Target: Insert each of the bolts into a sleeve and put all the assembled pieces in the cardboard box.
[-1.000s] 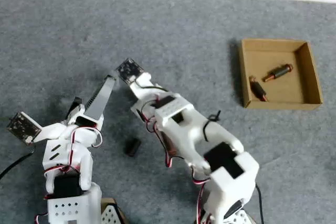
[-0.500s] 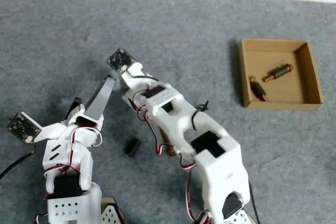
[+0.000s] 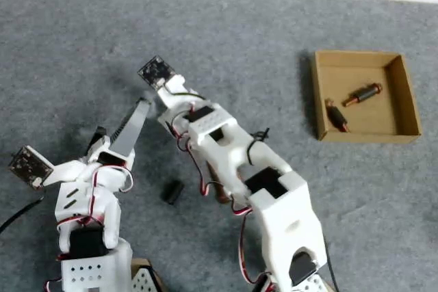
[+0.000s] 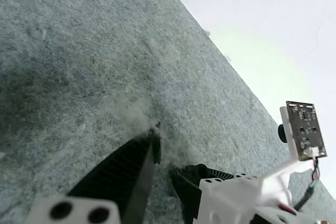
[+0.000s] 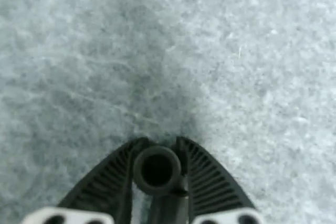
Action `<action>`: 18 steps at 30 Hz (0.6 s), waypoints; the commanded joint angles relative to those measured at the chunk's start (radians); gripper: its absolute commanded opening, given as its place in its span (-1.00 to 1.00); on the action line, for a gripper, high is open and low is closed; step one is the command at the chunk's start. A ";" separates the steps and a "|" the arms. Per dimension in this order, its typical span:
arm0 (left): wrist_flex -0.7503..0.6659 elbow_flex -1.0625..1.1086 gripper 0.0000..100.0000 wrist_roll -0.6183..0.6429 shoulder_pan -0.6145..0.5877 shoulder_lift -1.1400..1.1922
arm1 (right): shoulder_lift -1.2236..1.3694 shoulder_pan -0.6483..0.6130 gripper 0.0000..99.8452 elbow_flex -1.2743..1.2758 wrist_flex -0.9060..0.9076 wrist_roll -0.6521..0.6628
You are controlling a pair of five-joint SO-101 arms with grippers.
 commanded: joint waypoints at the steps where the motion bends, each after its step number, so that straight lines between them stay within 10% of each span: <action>1: -0.023 -0.005 0.24 0.005 -0.010 -0.007 | -0.050 -0.007 -0.99 -0.030 -0.024 -0.009; 18: -0.023 -0.005 0.24 0.003 -0.010 -0.007 | -0.865 0.031 -0.99 0.496 0.117 -0.005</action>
